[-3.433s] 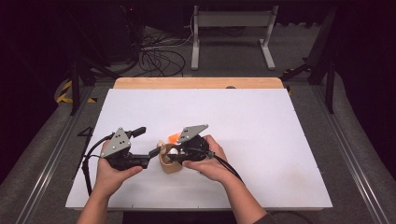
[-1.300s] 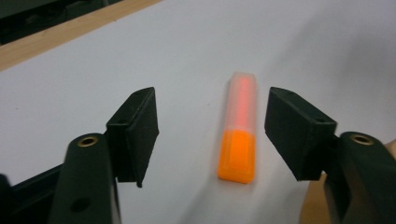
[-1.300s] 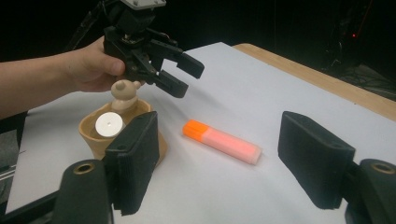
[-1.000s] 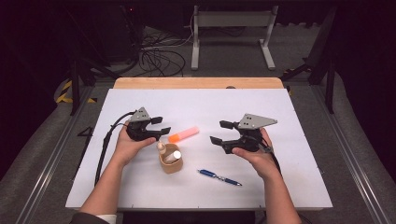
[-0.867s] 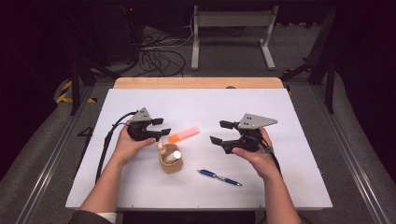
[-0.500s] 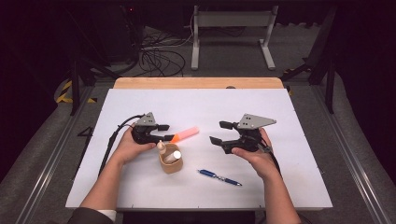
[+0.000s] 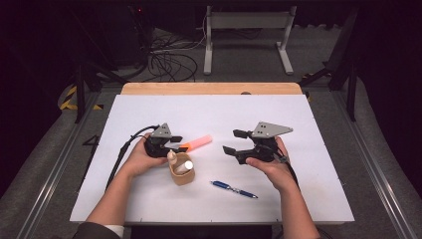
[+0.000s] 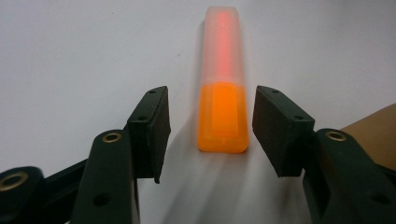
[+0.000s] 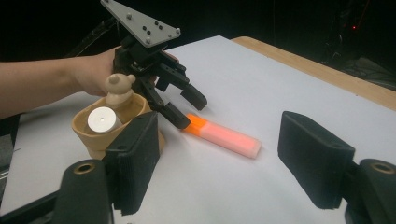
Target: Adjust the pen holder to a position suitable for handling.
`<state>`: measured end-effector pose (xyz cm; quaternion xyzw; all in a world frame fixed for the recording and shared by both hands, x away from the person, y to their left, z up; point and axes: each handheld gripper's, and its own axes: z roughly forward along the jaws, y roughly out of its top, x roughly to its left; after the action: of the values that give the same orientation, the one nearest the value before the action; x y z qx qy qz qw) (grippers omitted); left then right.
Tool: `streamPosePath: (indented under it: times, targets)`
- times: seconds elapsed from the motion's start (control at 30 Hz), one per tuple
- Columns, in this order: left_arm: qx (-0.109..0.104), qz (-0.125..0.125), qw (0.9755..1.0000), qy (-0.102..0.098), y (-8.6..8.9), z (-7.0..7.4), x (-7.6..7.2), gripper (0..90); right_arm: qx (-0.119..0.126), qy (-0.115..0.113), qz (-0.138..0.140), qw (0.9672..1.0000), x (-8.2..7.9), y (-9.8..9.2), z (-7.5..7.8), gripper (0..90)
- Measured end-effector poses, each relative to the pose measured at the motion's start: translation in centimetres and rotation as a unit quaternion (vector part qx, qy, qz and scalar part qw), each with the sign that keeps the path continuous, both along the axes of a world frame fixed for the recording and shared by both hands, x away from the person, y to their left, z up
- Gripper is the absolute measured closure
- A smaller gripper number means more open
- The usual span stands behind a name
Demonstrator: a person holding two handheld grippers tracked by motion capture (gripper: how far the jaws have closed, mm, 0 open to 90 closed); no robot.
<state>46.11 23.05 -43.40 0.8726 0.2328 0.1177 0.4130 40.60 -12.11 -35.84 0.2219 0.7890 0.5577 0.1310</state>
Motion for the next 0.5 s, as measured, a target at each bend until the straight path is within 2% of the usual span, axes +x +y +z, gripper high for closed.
streamPosePath:
  times: [0.2,0.3,0.5]
  targets:
    - [0.008,0.005,1.0000,-0.002,-0.3,-0.1,-0.1,48.4,-0.004,0.004,-0.002,1.0000,0.1,0.2,-0.2,30.4]
    - [0.026,0.007,0.9996,-0.011,-0.6,-0.1,-0.1,49.8,-0.007,0.006,-0.003,1.0000,0.1,0.2,-0.2,30.4]
    - [0.050,0.010,0.9986,-0.016,-1.1,-0.2,-0.3,53.7,-0.008,0.008,-0.003,0.9999,0.1,0.3,-0.3,30.6]
